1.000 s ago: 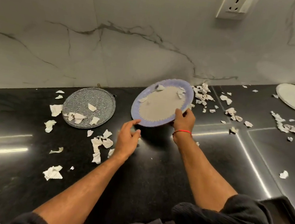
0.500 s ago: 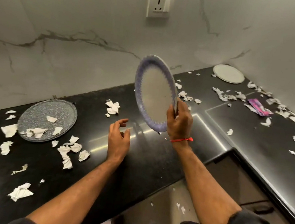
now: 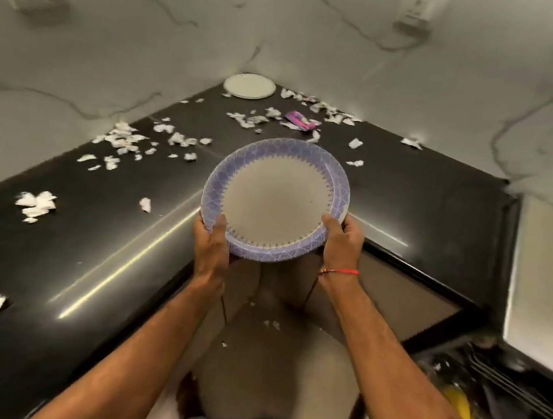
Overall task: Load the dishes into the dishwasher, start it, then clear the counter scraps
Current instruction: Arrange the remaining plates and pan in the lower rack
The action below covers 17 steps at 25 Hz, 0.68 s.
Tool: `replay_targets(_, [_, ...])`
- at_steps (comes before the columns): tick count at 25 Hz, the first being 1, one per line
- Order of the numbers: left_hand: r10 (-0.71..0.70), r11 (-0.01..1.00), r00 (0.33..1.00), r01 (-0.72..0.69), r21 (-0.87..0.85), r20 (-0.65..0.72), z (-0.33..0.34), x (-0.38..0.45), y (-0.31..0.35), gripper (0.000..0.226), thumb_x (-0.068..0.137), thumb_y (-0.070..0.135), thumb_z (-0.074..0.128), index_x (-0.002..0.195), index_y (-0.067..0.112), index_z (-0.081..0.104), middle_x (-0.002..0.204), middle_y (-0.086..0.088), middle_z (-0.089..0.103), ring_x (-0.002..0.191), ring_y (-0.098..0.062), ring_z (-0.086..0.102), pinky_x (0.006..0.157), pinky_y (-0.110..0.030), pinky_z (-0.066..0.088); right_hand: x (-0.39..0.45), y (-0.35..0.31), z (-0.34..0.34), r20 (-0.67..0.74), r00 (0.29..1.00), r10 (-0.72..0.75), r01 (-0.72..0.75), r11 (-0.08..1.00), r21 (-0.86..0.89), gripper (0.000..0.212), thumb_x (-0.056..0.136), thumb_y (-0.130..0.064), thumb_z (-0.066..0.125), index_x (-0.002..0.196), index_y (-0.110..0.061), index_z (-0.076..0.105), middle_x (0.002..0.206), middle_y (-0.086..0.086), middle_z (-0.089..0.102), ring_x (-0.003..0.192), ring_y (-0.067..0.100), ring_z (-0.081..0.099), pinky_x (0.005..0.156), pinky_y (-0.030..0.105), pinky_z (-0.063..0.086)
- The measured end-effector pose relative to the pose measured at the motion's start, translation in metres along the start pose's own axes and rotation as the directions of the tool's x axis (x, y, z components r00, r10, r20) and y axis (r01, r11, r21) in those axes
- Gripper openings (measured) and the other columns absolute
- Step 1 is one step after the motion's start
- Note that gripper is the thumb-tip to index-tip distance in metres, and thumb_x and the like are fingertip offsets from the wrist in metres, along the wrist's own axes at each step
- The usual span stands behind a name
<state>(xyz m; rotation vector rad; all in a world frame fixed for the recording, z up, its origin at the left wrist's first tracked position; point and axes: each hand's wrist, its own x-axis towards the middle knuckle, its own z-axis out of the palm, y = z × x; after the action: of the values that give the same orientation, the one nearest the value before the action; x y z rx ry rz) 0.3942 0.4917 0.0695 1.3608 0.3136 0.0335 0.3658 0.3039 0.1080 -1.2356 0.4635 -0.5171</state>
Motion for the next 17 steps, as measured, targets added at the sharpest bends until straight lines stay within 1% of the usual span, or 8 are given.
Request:
replay_targets(3, [-0.080, 0.995, 0.992, 0.074, 0.066, 0.096, 0.049, -0.042, -0.020, 0.046, 0.100, 0.018, 0.055, 0.144, 0.019, 0.041, 0.125, -0.006, 0.064, 0.113, -0.026, 0.065, 0.100, -0.052, 0.054, -0.010, -0.004, -0.078, -0.162, 0.982, 0.099, -0.090, 0.994, 0.065, 0.016, 0.090, -0.004, 0.058, 0.085, -0.013, 0.071, 0.077, 0.007, 0.064, 0.067, 0.021, 0.058, 0.062, 0.035, 0.049])
replay_targets(5, [-0.128, 0.987, 0.973, 0.106, 0.121, 0.191, 0.074, -0.069, -0.034, 0.047, 0.102, 0.014, 0.054, 0.145, 0.017, 0.036, 0.125, -0.007, 0.062, 0.115, -0.027, 0.063, 0.100, -0.048, 0.054, -0.019, -0.008, -0.124, -0.262, 0.956, 0.132, -0.110, 0.989, 0.097, 0.016, 0.090, -0.005, 0.059, 0.089, -0.013, 0.072, 0.078, 0.007, 0.067, 0.069, 0.021, 0.060, 0.062, 0.035, 0.050])
replay_targets(7, [-0.184, 0.972, 0.942, 0.132, 0.196, 0.280, 0.092, -0.088, -0.049, 0.050, 0.102, 0.014, 0.053, 0.147, 0.018, 0.031, 0.128, -0.010, 0.059, 0.115, -0.026, 0.062, 0.093, -0.039, 0.056, -0.033, -0.009, -0.160, -0.365, 0.921, 0.135, -0.101, 0.989, 0.110, 0.016, 0.091, -0.003, 0.059, 0.097, -0.010, 0.072, 0.083, 0.005, 0.071, 0.073, 0.018, 0.065, 0.063, 0.030, 0.056])
replay_targets(9, [-0.246, 0.952, 0.904, 0.156, 0.265, 0.350, 0.102, -0.102, -0.062, 0.051, 0.103, 0.015, 0.052, 0.148, 0.020, 0.028, 0.131, -0.011, 0.056, 0.114, -0.025, 0.061, 0.087, -0.033, 0.056, -0.049, -0.008, -0.186, -0.438, 0.888, 0.141, -0.102, 0.988, 0.112, 0.016, 0.090, -0.002, 0.060, 0.099, -0.009, 0.072, 0.086, 0.005, 0.073, 0.077, 0.019, 0.067, 0.062, 0.027, 0.055])
replay_targets(11, [-0.335, 0.919, 0.845, 0.196, 0.341, 0.417, 0.113, -0.118, -0.072, 0.045, 0.105, 0.016, 0.049, 0.145, 0.023, 0.029, 0.127, -0.008, 0.057, 0.109, -0.024, 0.063, 0.079, -0.034, 0.057, -0.068, -0.008, -0.212, -0.516, 0.843, 0.151, -0.094, 0.986, 0.136, 0.016, 0.091, -0.005, 0.061, 0.101, -0.010, 0.072, 0.090, 0.006, 0.075, 0.082, 0.023, 0.069, 0.064, 0.030, 0.056])
replay_targets(13, [-0.427, 0.881, 0.767, 0.234, 0.412, 0.479, 0.123, -0.136, -0.083, 0.038, 0.106, 0.017, 0.047, 0.140, 0.024, 0.031, 0.118, -0.006, 0.059, 0.094, -0.024, 0.066, 0.067, -0.038, 0.060, -0.089, -0.010, -0.235, -0.584, 0.795, 0.164, -0.090, 0.984, 0.155, 0.017, 0.092, -0.009, 0.061, 0.106, -0.008, 0.071, 0.089, 0.005, 0.075, 0.079, 0.023, 0.070, 0.062, 0.032, 0.055])
replay_targets(15, [-0.511, 0.837, 0.691, 0.266, 0.478, 0.511, 0.132, -0.152, -0.098, 0.036, 0.105, 0.017, 0.047, 0.139, 0.022, 0.033, 0.114, -0.005, 0.060, 0.085, -0.024, 0.066, 0.075, -0.048, 0.059, -0.111, -0.007, -0.254, -0.663, 0.733, 0.153, -0.074, 0.987, 0.146, 0.019, 0.094, -0.011, 0.061, 0.110, -0.008, 0.069, 0.090, 0.002, 0.075, 0.078, 0.018, 0.071, 0.060, 0.029, 0.056])
replay_targets(17, [-0.574, 0.795, 0.633, 0.280, 0.538, 0.519, 0.136, -0.169, -0.113, 0.036, 0.106, 0.017, 0.047, 0.139, 0.021, 0.034, 0.113, -0.003, 0.060, 0.085, -0.023, 0.066, 0.084, -0.055, 0.058, -0.133, 0.000, -0.267, -0.710, 0.690, 0.137, -0.056, 0.989, 0.135, 0.021, 0.094, -0.016, 0.062, 0.114, -0.018, 0.067, 0.099, -0.002, 0.074, 0.089, 0.016, 0.072, 0.067, 0.028, 0.058])
